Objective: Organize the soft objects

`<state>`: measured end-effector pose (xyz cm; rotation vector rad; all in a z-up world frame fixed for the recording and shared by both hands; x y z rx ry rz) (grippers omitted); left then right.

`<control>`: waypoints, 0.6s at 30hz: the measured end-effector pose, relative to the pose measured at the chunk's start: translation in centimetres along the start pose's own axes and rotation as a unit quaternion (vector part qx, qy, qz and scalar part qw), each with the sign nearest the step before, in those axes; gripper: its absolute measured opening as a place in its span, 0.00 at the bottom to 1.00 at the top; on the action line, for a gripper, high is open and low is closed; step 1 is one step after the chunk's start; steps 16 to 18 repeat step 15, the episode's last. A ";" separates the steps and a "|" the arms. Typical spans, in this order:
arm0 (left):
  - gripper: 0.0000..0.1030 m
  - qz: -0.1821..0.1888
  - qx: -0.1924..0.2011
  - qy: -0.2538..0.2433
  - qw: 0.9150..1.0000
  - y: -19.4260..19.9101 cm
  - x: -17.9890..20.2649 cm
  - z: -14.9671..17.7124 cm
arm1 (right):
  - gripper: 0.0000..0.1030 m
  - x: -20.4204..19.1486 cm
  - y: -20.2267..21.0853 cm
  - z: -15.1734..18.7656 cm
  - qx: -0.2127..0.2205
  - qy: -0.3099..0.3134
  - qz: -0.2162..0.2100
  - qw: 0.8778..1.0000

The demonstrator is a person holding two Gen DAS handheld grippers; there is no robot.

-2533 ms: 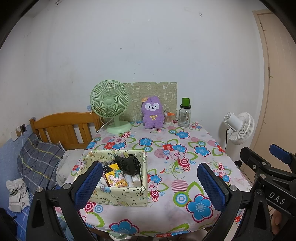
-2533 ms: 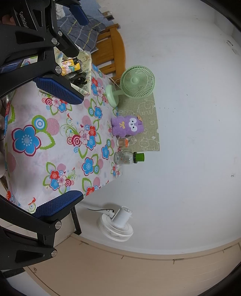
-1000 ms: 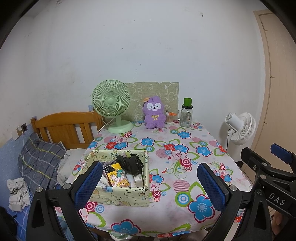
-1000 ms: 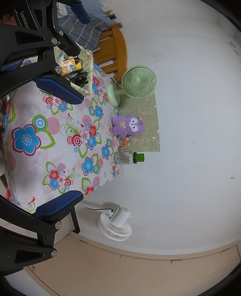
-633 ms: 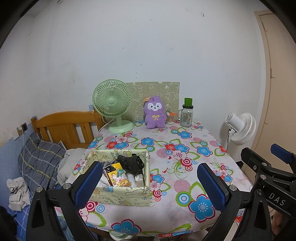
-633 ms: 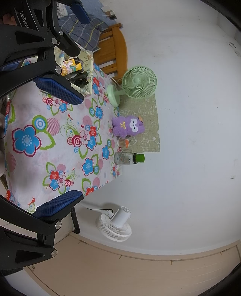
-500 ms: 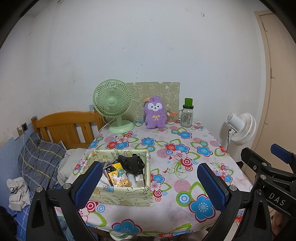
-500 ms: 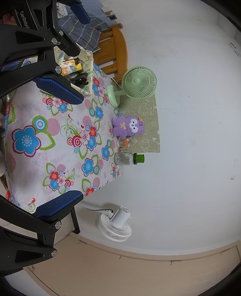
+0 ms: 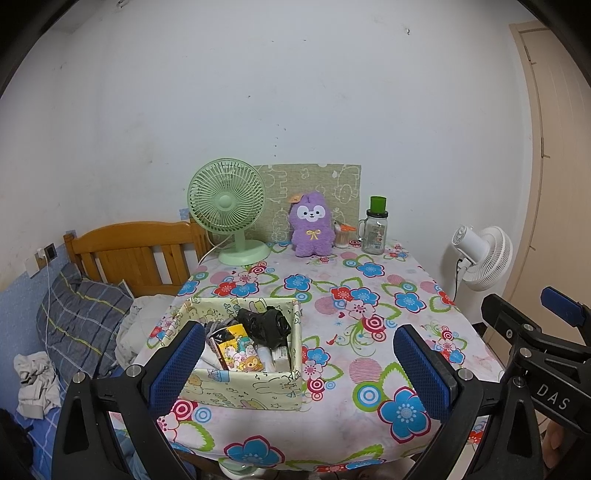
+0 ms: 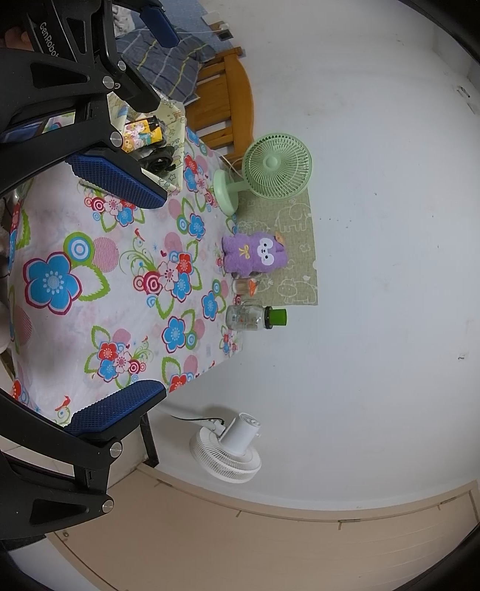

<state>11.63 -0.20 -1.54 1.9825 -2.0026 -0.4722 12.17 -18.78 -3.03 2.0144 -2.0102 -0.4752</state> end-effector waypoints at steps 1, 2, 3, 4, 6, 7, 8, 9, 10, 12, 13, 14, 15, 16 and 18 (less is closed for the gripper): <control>1.00 0.000 0.001 0.000 1.000 0.0 0.0 0.0 | 0.93 0.0 0.0 0.0 0.000 0.000 0.000 1.000; 1.00 0.000 0.000 0.000 1.000 0.0 0.0 0.0 | 0.93 0.0 0.0 0.0 0.000 0.000 0.000 1.000; 1.00 0.000 0.000 0.000 1.000 0.0 0.0 0.0 | 0.93 0.0 0.0 0.0 0.000 -0.001 -0.001 1.000; 1.00 0.000 0.000 0.000 1.000 0.0 0.0 0.0 | 0.93 0.0 0.0 0.0 -0.001 -0.001 -0.001 1.000; 1.00 0.000 0.000 0.000 1.000 0.0 0.0 0.0 | 0.93 -0.1 0.0 0.0 -0.001 -0.001 0.000 1.000; 1.00 0.001 0.000 0.000 1.000 0.0 0.0 0.0 | 0.93 -0.2 0.0 0.0 -0.001 -0.001 0.000 1.000; 1.00 0.001 0.000 0.001 1.000 0.0 0.0 0.0 | 0.93 -0.2 0.0 0.0 -0.001 0.000 0.000 1.000; 1.00 0.000 -0.001 0.001 1.000 0.0 0.0 0.1 | 0.93 -0.2 0.0 0.0 -0.001 0.000 0.000 1.000; 1.00 0.000 -0.001 0.001 1.000 0.0 0.0 0.1 | 0.93 -0.2 0.0 0.0 -0.001 0.000 0.000 1.000; 1.00 0.000 -0.001 0.001 1.000 0.0 0.0 0.1 | 0.93 -0.2 0.0 0.0 -0.001 -0.001 0.000 1.000; 1.00 0.000 -0.001 0.001 1.000 0.0 0.0 0.1 | 0.93 -0.1 -0.1 0.0 -0.002 -0.001 0.000 1.000; 1.00 0.000 -0.001 0.001 1.000 0.0 0.0 0.1 | 0.93 -0.3 -0.1 0.1 -0.002 0.000 -0.001 1.000; 1.00 0.000 -0.001 0.001 1.000 0.0 0.0 0.1 | 0.93 -0.3 -0.1 0.0 -0.002 0.000 -0.001 1.000; 1.00 0.000 -0.001 0.001 1.000 0.0 0.0 0.1 | 0.93 -0.3 -0.1 0.0 -0.002 0.000 -0.001 1.000; 1.00 0.000 -0.001 0.001 1.000 0.0 0.0 0.1 | 0.93 -0.3 -0.1 0.0 -0.002 0.000 -0.001 1.000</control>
Point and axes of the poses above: each gripper's, at about its wrist camera, not at the fingertips, and y roughly against the way its jaws point, x to its right, z to its underside, the point moved 10 cm from there along -y, roughly the way its jaws point, and after that the axes turned 2 degrees about x, right-handed, at the moved point
